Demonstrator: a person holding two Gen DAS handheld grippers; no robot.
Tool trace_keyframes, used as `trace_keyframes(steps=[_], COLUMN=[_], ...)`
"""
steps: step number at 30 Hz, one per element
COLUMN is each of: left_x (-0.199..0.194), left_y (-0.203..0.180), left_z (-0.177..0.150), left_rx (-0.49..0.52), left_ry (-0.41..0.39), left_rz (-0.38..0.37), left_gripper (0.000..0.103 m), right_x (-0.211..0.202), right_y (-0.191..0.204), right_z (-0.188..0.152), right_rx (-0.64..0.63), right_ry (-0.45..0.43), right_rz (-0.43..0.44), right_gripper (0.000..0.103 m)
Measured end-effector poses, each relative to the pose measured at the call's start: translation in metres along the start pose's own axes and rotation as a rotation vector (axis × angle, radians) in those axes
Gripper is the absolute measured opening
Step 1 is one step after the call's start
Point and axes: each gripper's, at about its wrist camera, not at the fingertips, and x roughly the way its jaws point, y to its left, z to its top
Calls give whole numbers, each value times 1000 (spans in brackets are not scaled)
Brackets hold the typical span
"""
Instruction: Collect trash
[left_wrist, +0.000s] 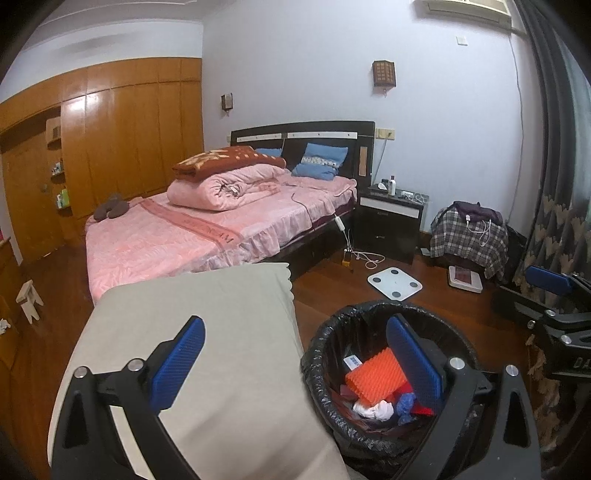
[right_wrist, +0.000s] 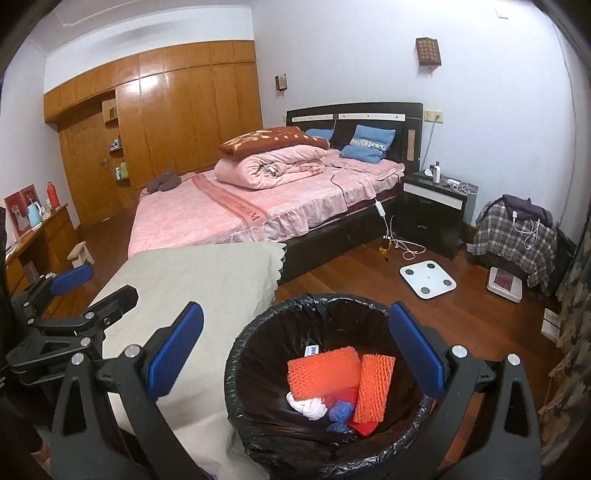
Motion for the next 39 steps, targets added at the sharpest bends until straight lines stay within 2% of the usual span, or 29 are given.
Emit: trace_keyframes(steps=[14, 39], left_x=[-18, -20], left_y=[2, 3], left_z=[1, 0], left_rx=[-1, -2], left_ry=[-30, -26], left_rz=[16, 15], left_gripper=[97, 97], right_x=[-5, -5], right_y=[8, 10], right_z=[1, 2], right_rx=[-13, -11], right_ry=[-10, -8], right_rz=[6, 5], right_gripper=[97, 97])
